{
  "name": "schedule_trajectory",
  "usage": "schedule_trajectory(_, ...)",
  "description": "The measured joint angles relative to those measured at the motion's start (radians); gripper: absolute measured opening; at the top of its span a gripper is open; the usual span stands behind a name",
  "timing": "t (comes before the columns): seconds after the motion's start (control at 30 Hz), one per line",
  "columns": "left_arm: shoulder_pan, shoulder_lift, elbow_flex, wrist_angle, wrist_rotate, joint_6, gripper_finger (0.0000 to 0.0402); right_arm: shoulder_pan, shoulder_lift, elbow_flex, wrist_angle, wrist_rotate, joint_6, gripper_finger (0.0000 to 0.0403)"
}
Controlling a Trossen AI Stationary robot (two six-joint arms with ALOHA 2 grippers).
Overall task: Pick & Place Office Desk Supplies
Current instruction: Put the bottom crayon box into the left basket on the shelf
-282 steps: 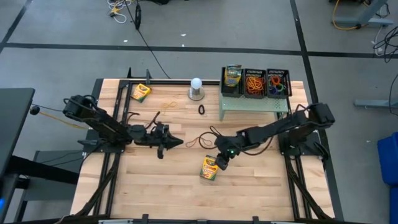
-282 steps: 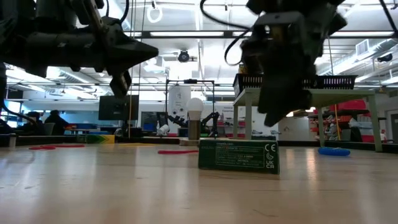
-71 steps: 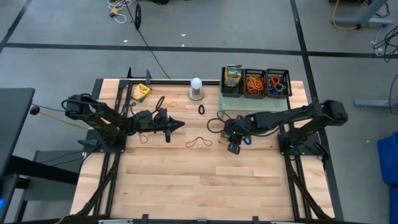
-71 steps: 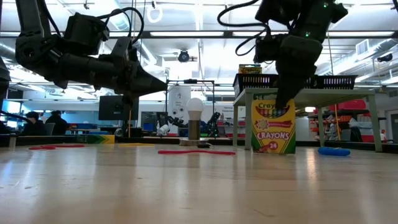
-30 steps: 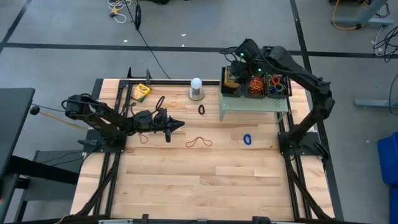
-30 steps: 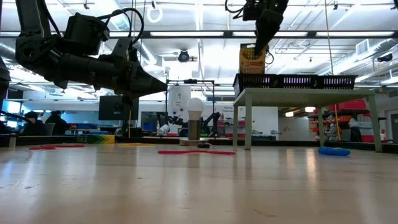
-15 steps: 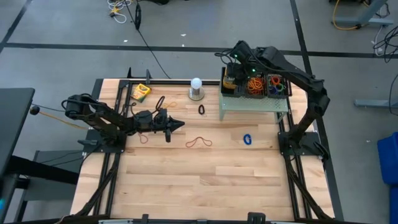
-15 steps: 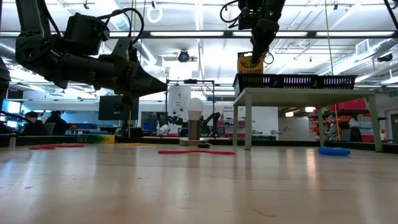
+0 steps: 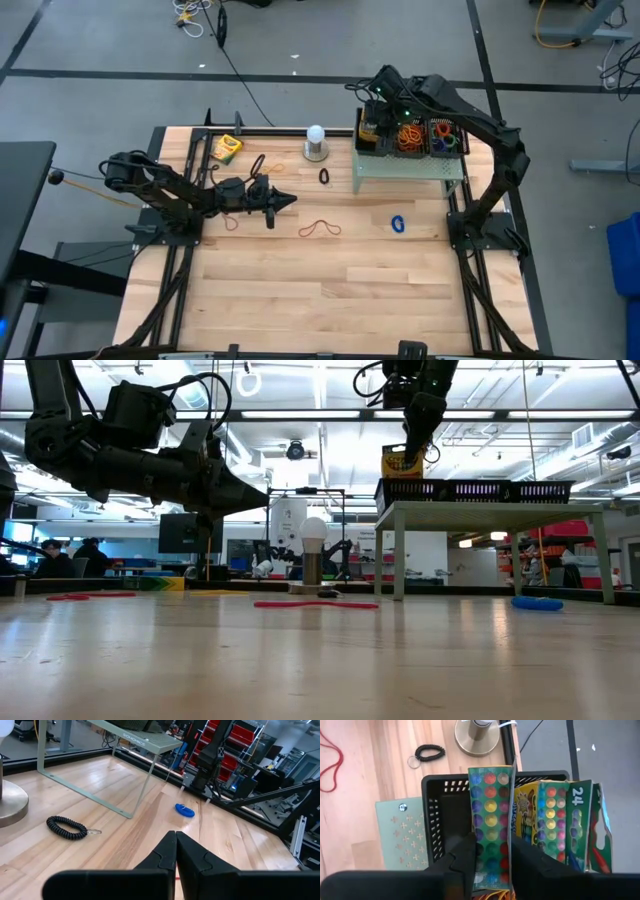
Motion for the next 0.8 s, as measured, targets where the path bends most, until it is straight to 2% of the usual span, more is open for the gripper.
schedule_trajectory(0.43, 0.0, 0.0, 0.0, 0.0, 0.0, 0.0, 0.0008, 0.0, 0.0, 0.0, 0.002, 0.092, 0.016, 0.0171)
schedule_trajectory(0.8, 0.0, 0.0, 0.0, 0.0, 0.0, 0.0, 0.0008, 0.017, -0.002, 0.0, 0.036, 0.103, 0.035, 0.0183)
